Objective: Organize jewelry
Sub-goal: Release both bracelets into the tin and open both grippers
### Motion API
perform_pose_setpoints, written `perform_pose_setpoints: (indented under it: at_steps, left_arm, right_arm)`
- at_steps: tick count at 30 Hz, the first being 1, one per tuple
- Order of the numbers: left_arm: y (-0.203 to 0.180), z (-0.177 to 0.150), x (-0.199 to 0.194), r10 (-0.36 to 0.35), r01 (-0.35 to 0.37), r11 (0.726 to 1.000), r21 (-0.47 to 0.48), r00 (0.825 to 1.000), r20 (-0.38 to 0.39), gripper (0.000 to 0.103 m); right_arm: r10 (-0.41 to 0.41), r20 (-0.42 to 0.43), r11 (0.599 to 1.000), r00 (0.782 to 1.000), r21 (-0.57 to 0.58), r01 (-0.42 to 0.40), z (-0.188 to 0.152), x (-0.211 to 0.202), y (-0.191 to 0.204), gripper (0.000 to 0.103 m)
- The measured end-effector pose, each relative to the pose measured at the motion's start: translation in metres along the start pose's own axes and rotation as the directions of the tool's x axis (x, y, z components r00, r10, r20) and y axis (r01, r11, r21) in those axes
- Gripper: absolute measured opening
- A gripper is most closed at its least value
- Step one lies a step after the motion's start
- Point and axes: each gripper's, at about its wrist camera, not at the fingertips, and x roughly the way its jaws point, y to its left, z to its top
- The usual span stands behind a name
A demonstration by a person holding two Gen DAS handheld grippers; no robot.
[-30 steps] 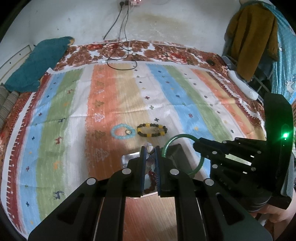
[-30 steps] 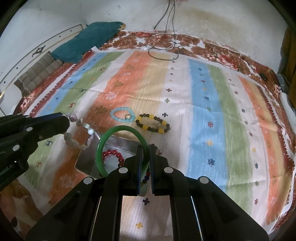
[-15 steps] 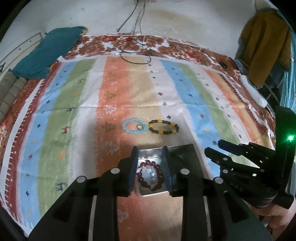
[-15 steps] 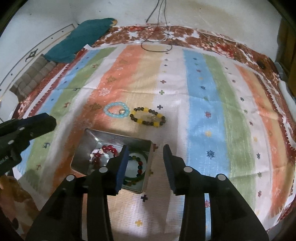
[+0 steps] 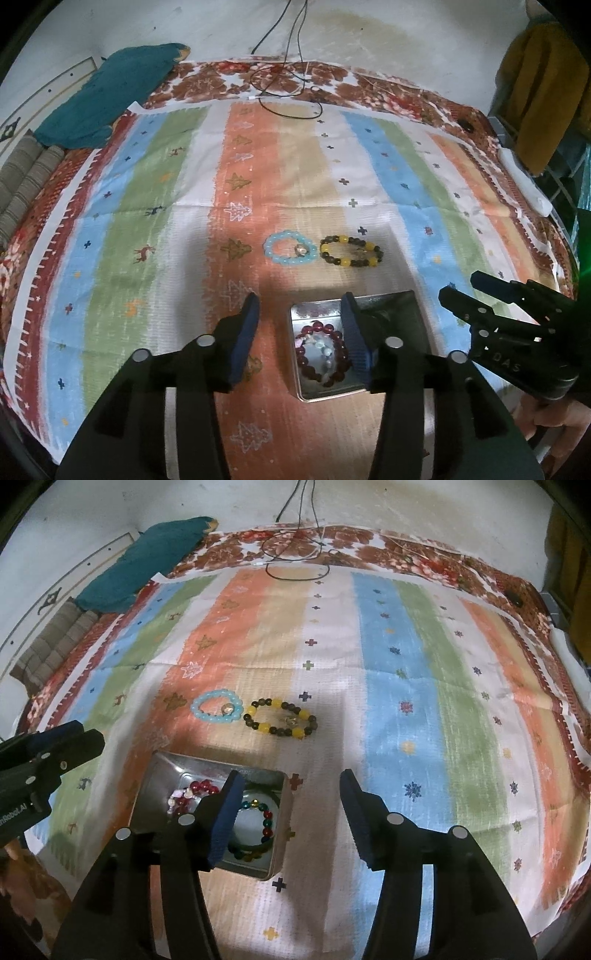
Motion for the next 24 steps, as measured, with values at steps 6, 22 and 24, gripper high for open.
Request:
perform_pose_setpoints:
  at_steps: [6,22,24]
  left_arm:
    - [0.003,0.005,0.006,0.012,-0.012,1.0,-0.009,1.0,-0.012,0.058]
    - [0.012,0.031,0.036,0.073,-0.073,0.997,-0.002,0.996,-0.045,0.077]
    - [0.013,0.034,0.039,0.077,-0.077,0.997,0.003,0.996,-0.047,0.078]
  right_arm:
    - [-0.007,-0.014,1.0,1.0,0.006,0.007,0.006,0.007,-0.002,0.061]
    - [-0.028,-0.049,1.0,0.998,0.003,0.028,0.029,0.029,-0.01,0.073]
    - [-0.028,-0.052,1.0,0.998,0.003,0.028,0.032,0.033,-0.011,0.074]
